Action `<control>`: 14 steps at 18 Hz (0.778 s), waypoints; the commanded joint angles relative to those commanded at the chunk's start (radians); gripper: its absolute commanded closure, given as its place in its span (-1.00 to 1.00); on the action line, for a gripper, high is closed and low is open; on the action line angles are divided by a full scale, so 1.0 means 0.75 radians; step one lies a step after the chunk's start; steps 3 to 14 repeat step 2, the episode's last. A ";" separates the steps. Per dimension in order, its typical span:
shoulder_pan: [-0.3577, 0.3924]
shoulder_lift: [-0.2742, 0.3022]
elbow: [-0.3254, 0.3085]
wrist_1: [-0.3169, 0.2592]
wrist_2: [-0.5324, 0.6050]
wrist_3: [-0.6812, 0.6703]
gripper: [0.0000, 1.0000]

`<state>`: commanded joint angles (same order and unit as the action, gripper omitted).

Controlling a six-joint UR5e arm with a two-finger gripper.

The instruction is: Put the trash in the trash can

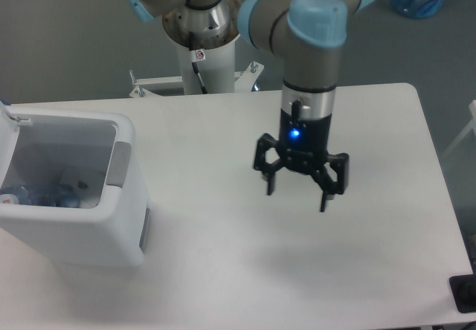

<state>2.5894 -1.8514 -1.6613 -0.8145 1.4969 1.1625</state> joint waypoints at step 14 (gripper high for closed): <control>0.000 -0.006 0.000 -0.053 0.041 0.070 -1.00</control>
